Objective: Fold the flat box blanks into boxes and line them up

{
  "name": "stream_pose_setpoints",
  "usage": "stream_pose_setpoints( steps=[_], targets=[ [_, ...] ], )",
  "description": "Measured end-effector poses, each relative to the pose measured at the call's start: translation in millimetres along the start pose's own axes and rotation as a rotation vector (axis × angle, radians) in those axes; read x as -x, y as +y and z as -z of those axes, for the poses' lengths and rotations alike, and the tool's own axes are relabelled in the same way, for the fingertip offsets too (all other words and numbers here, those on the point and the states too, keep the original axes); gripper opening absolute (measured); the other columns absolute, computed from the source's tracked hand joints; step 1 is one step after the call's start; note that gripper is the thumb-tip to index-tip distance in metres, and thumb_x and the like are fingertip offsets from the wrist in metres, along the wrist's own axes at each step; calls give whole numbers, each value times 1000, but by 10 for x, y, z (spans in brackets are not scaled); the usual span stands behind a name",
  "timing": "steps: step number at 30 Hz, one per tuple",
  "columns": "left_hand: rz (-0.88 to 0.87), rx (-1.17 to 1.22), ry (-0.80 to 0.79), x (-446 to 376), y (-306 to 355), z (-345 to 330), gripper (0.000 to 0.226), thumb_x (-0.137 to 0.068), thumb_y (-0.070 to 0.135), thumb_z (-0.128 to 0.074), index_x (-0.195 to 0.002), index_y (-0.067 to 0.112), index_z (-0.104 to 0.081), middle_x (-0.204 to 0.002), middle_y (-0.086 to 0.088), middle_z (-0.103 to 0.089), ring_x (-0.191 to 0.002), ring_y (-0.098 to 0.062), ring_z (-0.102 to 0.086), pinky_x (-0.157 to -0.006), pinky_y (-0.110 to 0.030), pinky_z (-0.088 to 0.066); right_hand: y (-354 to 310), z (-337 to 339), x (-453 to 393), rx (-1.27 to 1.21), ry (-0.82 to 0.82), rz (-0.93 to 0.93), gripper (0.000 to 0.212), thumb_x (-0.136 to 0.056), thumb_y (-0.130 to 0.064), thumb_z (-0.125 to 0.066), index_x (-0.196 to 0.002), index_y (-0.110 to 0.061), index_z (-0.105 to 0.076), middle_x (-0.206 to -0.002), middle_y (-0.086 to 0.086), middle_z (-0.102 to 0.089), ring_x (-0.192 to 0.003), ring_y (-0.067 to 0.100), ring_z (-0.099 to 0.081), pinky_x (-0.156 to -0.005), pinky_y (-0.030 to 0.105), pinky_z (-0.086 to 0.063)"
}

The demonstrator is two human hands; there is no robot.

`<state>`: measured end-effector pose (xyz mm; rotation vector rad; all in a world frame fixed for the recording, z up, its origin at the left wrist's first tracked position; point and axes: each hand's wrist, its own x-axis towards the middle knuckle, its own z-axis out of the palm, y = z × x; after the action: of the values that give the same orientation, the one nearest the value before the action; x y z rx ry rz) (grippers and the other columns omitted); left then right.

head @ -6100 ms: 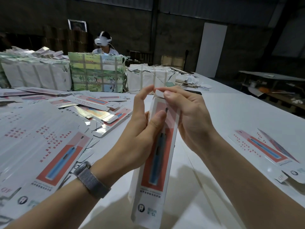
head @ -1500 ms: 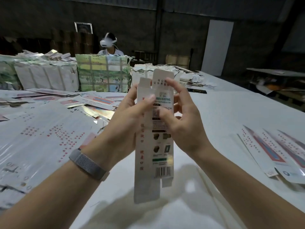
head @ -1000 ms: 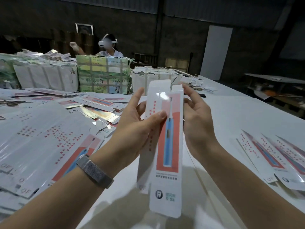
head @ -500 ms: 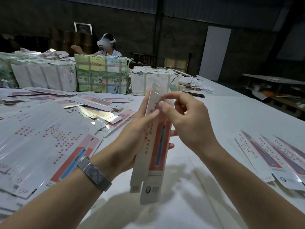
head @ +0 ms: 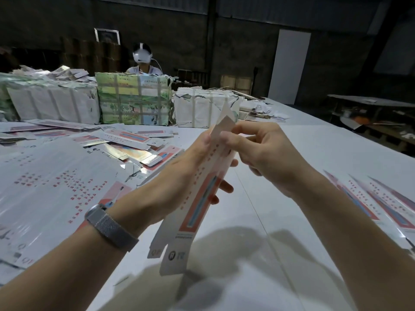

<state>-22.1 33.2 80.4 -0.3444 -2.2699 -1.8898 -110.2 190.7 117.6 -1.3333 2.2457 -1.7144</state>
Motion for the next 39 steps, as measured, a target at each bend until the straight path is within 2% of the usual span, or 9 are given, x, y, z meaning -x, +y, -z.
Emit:
stream_pose_setpoints(
  steps=[4, 9, 14, 18, 22, 25, 29, 34, 39],
  targets=[
    [49, 27, 22, 16, 9, -14, 65, -97, 69, -26, -126, 23, -61, -104, -3, -75, -77, -20, -75, -68, -31, -62, -24, -133, -6, 13, 122, -6, 35, -94, -26, -65, -81, 6, -65, -62, 3, -60, -51, 7, -52, -47, 18, -42],
    [52, 72, 94, -8, -12, -96, 58, -96, 70, -35, -120, 23, -59, -90, -4, -73, -71, -22, -69, -68, -34, -59, -108, -215, -61, -28, 276, 20, 44, -83, -28, -64, -70, 13, -54, -53, 9, -39, -47, 11, -36, -45, 28, -30],
    [-59, -76, 137, -64, -35, -81, 74, -70, 56, -77, -131, 54, -35, -80, 6, -68, -69, -15, -68, -64, -26, -56, -162, -287, -29, -61, 351, 103, 34, -85, -20, -65, -73, 11, -61, -60, 21, -55, -50, 26, -62, -39, 47, -49],
    [-134, -280, 160, -32, 17, -2, 92, -61, 35, -84, -126, 64, -26, -91, -2, -65, -82, -12, -70, -69, -27, -61, -234, -298, 4, -11, 363, 143, 33, -83, -23, -63, -71, 8, -64, -54, 9, -55, -43, 7, -49, -38, 31, -38],
    [-312, -494, 225, 5, 38, -91, 96, -75, 22, -69, -140, 58, -9, -84, 2, -67, -73, -20, -70, -66, -46, -61, -265, -290, 34, 25, 413, 191, 30, -82, -22, -65, -57, -6, -61, -47, -4, -51, -46, 13, -50, -42, 35, -43],
    [-427, -562, 313, -2, -35, -203, 87, -86, 23, -59, -144, 53, -2, -88, 4, -67, -68, -16, -67, -60, -47, -56, -255, -294, 23, 85, 449, 219, 34, -84, -26, -68, -56, -10, -57, -48, -1, -47, -47, 9, -45, -44, 30, -39],
    [-367, -131, 203, -32, -26, -131, 86, -91, 18, -58, -145, 55, -3, -127, -6, -63, -100, -27, -72, -83, -42, -61, -196, -294, 7, -28, 482, 251, 16, -90, -37, -66, -89, -22, -61, -65, 15, -62, -58, 32, -62, -48, 42, -51],
    [-266, 143, 239, -58, -78, -83, 68, -92, 29, -59, -139, 61, -23, -115, 5, -71, -98, -22, -73, -78, -35, -59, 10, -317, -48, 16, 449, 112, 24, -92, -45, -54, -114, -34, -52, -87, 4, -60, -77, 10, -60, -59, 19, -52],
    [-238, 189, 264, -86, -144, -152, 55, -94, 38, -53, -144, 45, -31, -113, 11, -70, -103, -14, -72, -78, -26, -58, 110, -510, -5, -233, 305, 58, 22, -100, -39, -47, -120, -45, -54, -106, -16, -69, -102, 13, -69, -87, 40, -59]
  ],
)
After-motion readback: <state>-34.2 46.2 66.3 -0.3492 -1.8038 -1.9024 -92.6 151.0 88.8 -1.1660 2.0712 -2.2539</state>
